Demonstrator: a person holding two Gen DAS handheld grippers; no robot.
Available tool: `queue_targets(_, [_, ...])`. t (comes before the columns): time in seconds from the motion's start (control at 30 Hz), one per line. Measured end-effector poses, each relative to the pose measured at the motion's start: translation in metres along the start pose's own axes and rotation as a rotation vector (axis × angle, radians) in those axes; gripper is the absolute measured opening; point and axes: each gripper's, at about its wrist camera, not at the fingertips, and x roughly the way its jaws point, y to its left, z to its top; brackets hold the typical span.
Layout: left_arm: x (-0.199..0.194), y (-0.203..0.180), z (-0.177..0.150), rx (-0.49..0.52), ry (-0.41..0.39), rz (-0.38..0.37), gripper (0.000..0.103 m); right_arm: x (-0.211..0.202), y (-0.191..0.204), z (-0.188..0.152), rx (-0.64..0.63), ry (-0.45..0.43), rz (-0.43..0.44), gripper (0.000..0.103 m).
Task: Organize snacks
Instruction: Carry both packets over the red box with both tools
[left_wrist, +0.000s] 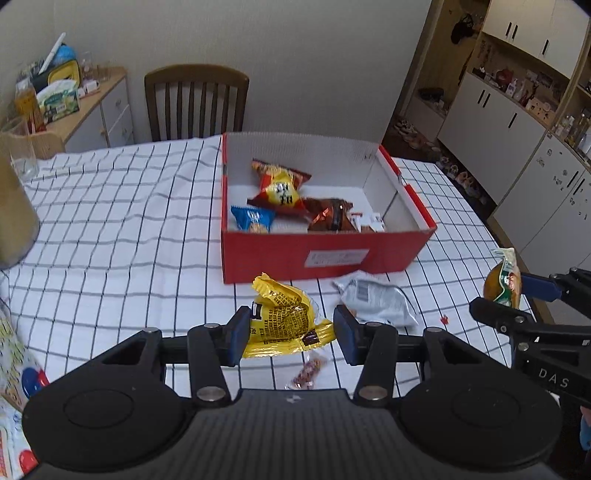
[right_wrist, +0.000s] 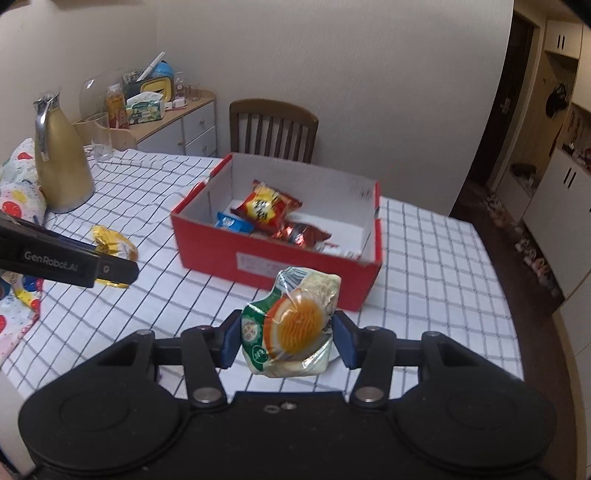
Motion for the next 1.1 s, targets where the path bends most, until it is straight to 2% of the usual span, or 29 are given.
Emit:
queue_targets(0.5, [0.024, -0.013, 0.069, 0.052, -0.08, 0.057, 0.047, 0.035, -0.029, 0.053, -0.055, -0.068, -0.071, 0.049])
queue_targets(0.67, [0.038, -0.016, 0.093, 0.05, -0.094, 0.086, 0.047, 0.058, -0.036, 0.073, -0.071, -0.078, -0.064, 0.049])
queue_targets(0.9, [0.072, -0.015, 0.122, 0.041, -0.072, 0.135, 0.047, 0.098, -0.044, 0.094, -0.112, -0.059, -0.09, 0.049])
queue_targets(1.1, [0.103, -0.018, 0.134, 0.066, -0.039, 0.178, 0.047, 0.13, -0.054, 0.106, -0.102, -0.035, -0.067, 0.05])
